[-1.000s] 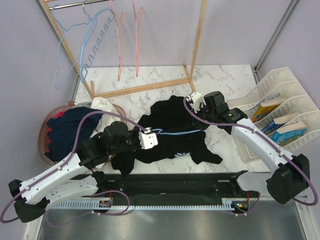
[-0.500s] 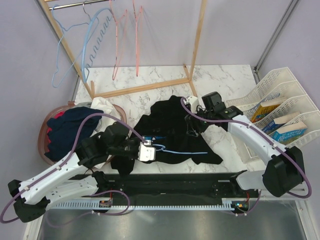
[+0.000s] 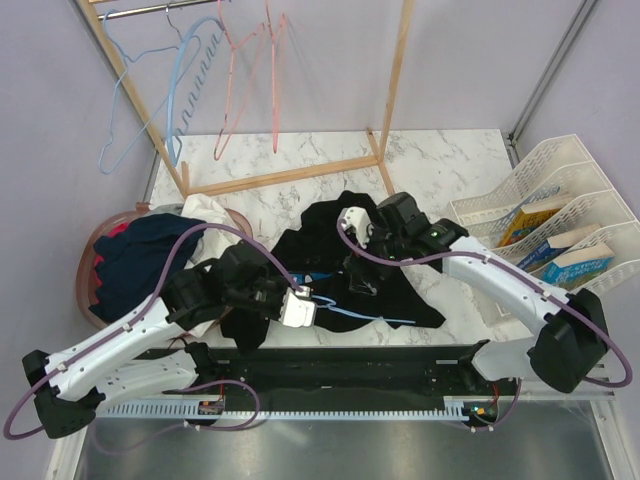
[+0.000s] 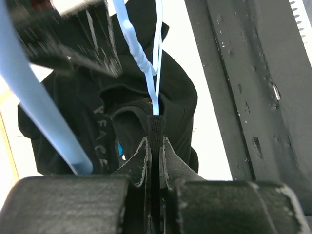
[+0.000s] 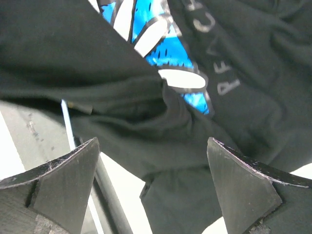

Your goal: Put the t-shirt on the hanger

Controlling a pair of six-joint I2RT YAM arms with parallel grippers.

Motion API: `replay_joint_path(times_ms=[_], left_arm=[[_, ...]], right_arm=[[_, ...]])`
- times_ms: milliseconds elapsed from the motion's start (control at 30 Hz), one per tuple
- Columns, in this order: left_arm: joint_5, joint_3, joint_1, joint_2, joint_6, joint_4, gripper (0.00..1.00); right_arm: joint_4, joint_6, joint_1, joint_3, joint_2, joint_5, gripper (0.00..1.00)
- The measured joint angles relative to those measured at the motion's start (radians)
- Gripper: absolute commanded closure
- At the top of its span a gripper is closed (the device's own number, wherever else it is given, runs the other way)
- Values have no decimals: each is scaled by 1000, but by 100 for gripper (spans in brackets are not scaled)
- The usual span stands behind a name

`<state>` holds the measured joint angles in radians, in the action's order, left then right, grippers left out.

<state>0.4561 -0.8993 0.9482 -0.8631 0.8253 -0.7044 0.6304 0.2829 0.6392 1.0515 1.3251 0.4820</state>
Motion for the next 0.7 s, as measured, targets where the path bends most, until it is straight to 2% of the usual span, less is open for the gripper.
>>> replay_joint_path(times_ms=[267,367,467,567,600,667,700], left_arm=[[0,-24,0,-8,10,0,98],[0,-24,0,-8,10,1,98],[-1,-24,0,-8,10,2,98],[-3,-24,0,-8,10,3,98],[-5,-24,0,-8,10,3,98],[-11,-24,0,-8,7,3,98],[-16,-26,0,-8,3,3,98]], right_arm=[[-66,-22,104,27,145,-187,2],[-86,-27,121,28,192,-247,5],[-111,-45,132,30,235,-293,18],[-126,-71,137,38,269,-339,38],[-129,-80,138,42,276,-358,54],[-138,-87,138,43,279,-393,71],[-141,-93,137,43,278,-413,89]])
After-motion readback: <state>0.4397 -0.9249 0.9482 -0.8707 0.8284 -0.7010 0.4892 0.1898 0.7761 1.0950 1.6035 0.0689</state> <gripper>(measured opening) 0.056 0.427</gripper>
